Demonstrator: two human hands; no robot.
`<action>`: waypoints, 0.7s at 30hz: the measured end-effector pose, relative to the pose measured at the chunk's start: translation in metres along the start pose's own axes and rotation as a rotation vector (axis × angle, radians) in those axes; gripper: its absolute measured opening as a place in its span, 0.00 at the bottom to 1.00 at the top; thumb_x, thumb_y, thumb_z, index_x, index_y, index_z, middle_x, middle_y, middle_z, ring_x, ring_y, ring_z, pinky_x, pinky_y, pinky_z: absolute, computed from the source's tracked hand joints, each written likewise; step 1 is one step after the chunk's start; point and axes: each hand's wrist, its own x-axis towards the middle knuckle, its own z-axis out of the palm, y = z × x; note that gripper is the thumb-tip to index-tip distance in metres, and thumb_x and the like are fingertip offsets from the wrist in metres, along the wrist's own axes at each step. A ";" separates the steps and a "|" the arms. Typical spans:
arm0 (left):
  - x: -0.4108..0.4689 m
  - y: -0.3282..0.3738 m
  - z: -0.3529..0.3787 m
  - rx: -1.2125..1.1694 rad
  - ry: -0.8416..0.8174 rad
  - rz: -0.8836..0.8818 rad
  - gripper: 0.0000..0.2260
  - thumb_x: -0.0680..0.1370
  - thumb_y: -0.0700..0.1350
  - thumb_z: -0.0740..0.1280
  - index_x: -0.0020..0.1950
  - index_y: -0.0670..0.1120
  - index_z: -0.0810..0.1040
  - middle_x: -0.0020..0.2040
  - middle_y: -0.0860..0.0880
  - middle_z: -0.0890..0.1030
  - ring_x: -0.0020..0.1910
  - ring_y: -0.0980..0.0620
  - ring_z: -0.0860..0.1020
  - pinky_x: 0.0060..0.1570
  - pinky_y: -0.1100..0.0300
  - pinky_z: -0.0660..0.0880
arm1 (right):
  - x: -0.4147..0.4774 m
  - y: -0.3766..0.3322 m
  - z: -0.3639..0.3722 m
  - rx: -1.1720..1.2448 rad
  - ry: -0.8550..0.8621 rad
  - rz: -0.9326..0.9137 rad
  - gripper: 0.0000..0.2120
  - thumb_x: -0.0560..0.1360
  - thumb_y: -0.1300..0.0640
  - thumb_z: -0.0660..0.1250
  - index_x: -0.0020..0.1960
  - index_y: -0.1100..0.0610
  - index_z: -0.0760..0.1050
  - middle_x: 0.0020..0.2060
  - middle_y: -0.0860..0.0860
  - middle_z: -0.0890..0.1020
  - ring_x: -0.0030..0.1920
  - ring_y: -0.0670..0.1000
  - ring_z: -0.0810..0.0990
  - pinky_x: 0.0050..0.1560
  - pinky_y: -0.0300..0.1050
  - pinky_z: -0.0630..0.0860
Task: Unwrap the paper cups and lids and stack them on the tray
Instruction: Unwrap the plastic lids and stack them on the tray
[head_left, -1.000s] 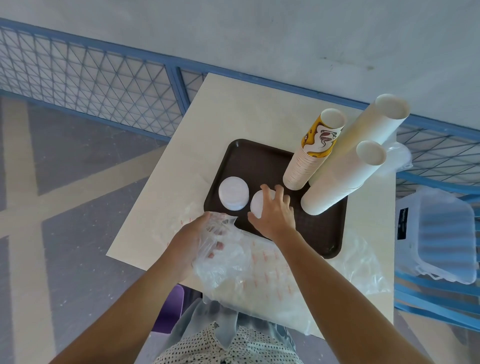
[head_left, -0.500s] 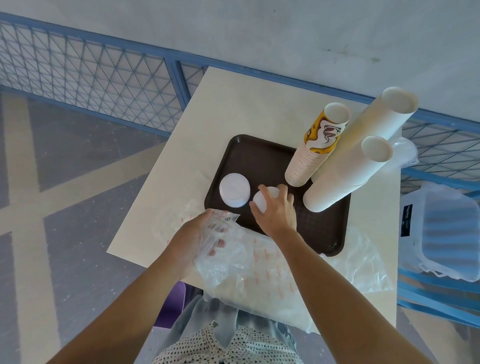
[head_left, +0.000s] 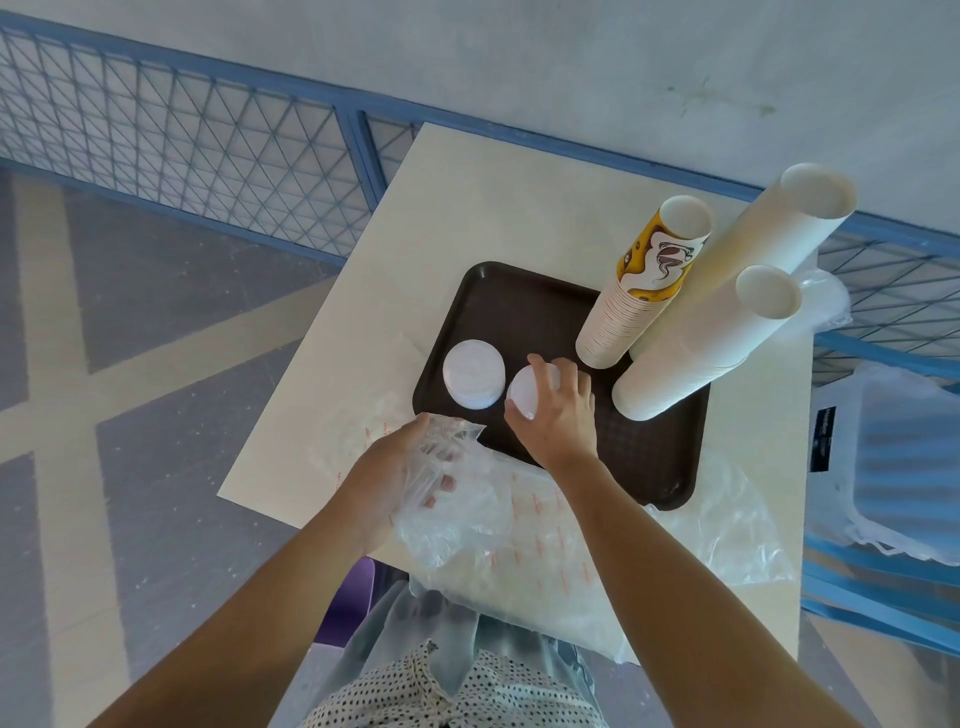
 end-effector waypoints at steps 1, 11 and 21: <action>0.001 -0.002 -0.001 -0.012 0.002 0.003 0.21 0.78 0.61 0.68 0.56 0.44 0.86 0.54 0.41 0.86 0.41 0.46 0.82 0.38 0.55 0.73 | 0.000 0.000 0.000 -0.025 -0.028 0.000 0.34 0.74 0.37 0.71 0.76 0.45 0.64 0.72 0.55 0.69 0.68 0.59 0.70 0.65 0.61 0.76; 0.004 -0.005 -0.001 -0.032 -0.001 -0.012 0.21 0.84 0.59 0.63 0.56 0.43 0.85 0.52 0.41 0.86 0.41 0.46 0.81 0.37 0.56 0.73 | -0.001 0.000 -0.004 -0.101 -0.070 0.041 0.37 0.73 0.38 0.74 0.77 0.42 0.63 0.73 0.54 0.65 0.69 0.60 0.70 0.67 0.62 0.75; 0.005 -0.010 -0.004 -0.047 -0.020 -0.023 0.21 0.85 0.59 0.62 0.56 0.43 0.85 0.54 0.39 0.85 0.44 0.43 0.80 0.39 0.54 0.73 | -0.006 -0.003 -0.003 -0.030 -0.023 0.024 0.35 0.76 0.30 0.63 0.79 0.38 0.58 0.77 0.55 0.63 0.73 0.62 0.68 0.67 0.66 0.74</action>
